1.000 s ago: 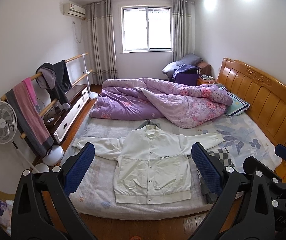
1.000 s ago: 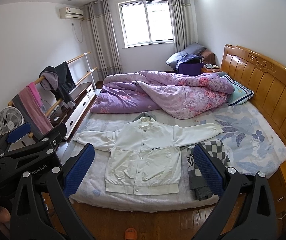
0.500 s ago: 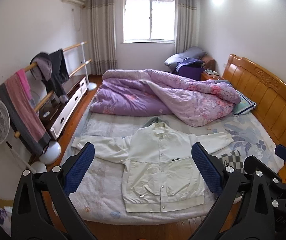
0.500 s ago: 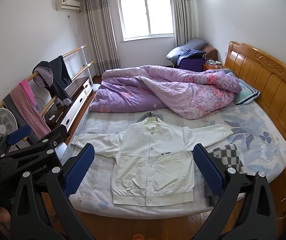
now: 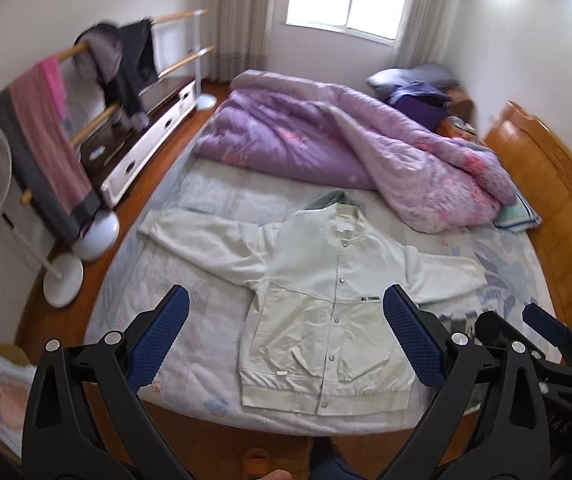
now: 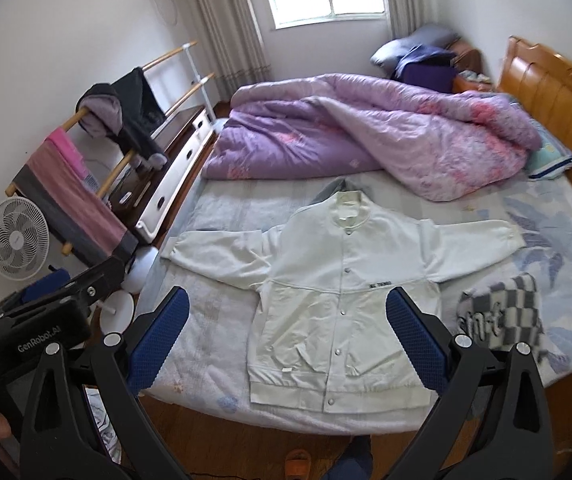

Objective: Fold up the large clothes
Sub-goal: 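Lower the left tool to the jacket sleeve cuff and close on it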

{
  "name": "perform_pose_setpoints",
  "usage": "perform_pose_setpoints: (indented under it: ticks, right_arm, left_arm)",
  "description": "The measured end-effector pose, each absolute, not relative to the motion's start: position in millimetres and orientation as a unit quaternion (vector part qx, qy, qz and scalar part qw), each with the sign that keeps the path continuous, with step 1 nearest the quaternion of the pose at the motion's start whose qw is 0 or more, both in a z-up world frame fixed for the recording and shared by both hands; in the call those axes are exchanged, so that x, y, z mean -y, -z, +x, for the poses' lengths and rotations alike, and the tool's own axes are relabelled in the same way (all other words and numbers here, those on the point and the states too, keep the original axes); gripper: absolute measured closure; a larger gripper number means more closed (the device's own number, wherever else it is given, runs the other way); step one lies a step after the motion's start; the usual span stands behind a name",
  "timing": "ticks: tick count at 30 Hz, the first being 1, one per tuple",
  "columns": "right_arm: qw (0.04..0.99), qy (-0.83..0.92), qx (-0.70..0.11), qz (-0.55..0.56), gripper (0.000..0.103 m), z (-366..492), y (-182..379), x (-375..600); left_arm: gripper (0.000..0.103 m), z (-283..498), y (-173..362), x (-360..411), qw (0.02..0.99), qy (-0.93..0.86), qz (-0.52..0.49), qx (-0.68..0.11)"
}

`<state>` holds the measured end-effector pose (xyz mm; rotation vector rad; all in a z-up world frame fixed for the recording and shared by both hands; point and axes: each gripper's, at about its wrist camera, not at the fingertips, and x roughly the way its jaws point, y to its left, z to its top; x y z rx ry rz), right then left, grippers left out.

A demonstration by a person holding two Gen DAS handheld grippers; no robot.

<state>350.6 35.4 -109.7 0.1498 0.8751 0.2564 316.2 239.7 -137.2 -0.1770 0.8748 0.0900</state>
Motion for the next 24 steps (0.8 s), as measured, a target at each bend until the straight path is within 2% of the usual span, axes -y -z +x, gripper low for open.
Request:
perform_pose_setpoints:
  ticks: [8,16,17,21,22,24]
  right_arm:
    - [0.873,-0.194,-0.443,0.062,0.008,451.7,146.4,-25.7]
    - [0.849,-0.226,-0.462,0.118,0.008,529.9,197.5,-24.8]
    - [0.846,-0.225,-0.467,0.124,0.011,537.6,205.7,-28.6]
    - [0.828,-0.213,-0.500,0.138,0.045,571.9,244.2,-51.0]
    - [0.826,-0.209,-0.505,0.137,0.048,578.9,251.8,-55.5]
    - [0.820,-0.203,-0.516,0.144,0.060,591.9,274.2,-69.9]
  left_arm:
    - [0.005,387.9,199.5,-290.4,0.848,-0.106,-0.217,-0.472]
    - [0.005,423.5,256.9,-379.4,0.819,-0.210,-0.280,-0.456]
    - [0.005,426.7,262.7,-391.2,0.816,-0.215,-0.286,-0.454]
    - [0.005,453.1,305.7,-463.2,0.798,-0.222,-0.338,-0.447]
    - [0.005,461.1,319.8,-483.5,0.792,-0.224,-0.352,-0.447]
    - [0.005,475.3,343.7,-517.4,0.781,-0.234,-0.369,-0.447]
